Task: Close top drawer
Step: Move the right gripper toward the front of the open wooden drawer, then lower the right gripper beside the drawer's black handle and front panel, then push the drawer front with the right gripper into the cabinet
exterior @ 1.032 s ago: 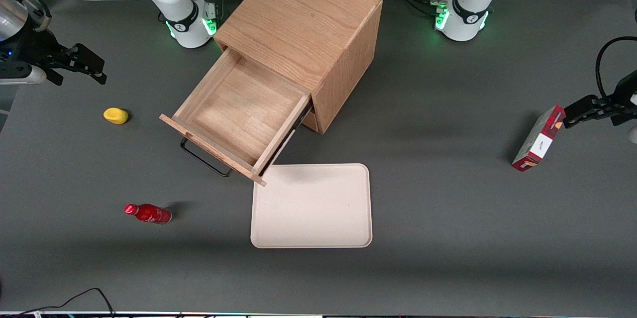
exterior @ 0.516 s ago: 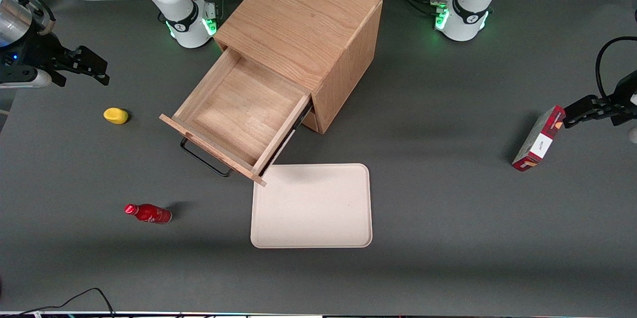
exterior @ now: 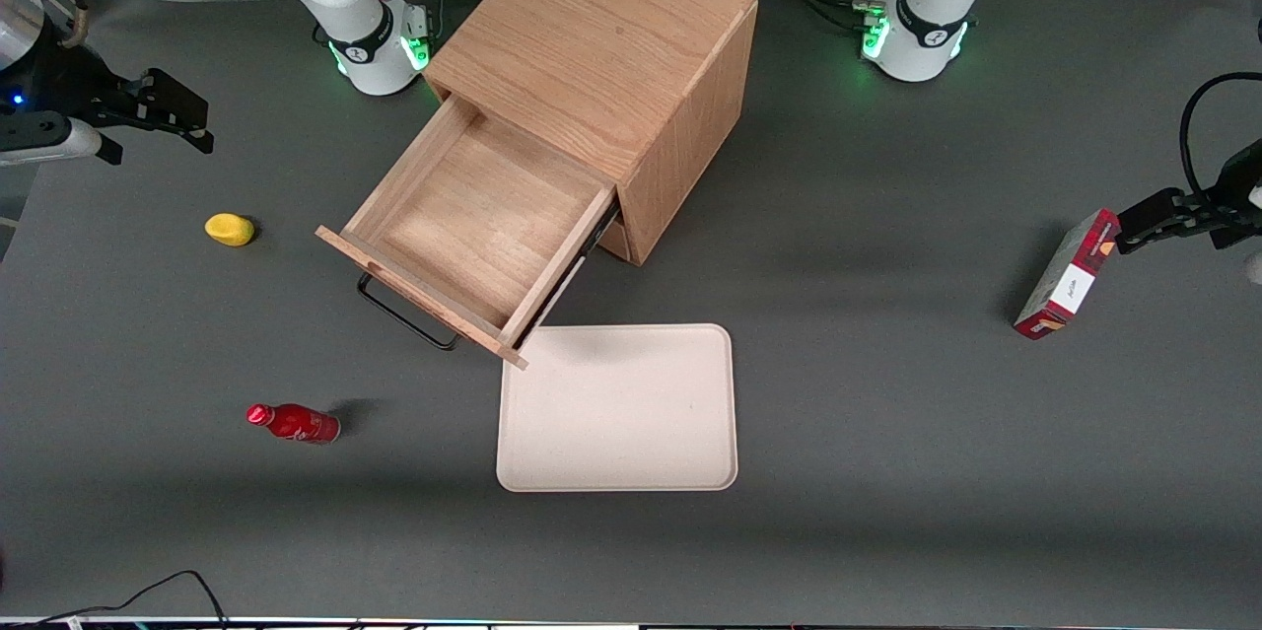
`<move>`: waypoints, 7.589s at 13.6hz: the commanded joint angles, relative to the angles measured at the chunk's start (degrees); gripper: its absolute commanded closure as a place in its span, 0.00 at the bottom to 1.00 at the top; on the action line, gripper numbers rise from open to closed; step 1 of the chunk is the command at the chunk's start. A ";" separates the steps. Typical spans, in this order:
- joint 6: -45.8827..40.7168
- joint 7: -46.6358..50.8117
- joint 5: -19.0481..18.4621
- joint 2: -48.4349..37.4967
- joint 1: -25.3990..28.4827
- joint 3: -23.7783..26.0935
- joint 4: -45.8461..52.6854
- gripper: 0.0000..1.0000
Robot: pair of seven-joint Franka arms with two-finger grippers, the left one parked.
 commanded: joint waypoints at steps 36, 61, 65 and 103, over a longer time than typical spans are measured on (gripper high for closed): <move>3.90 -30.44 4.86 32.62 0.00 6.14 18.51 0.00; 18.15 -29.82 9.96 32.63 -0.88 5.96 1.89 0.00; 19.64 -29.03 12.15 30.70 -0.79 5.88 -1.79 0.00; 27.99 -10.22 20.67 4.51 -0.35 15.98 -36.86 0.00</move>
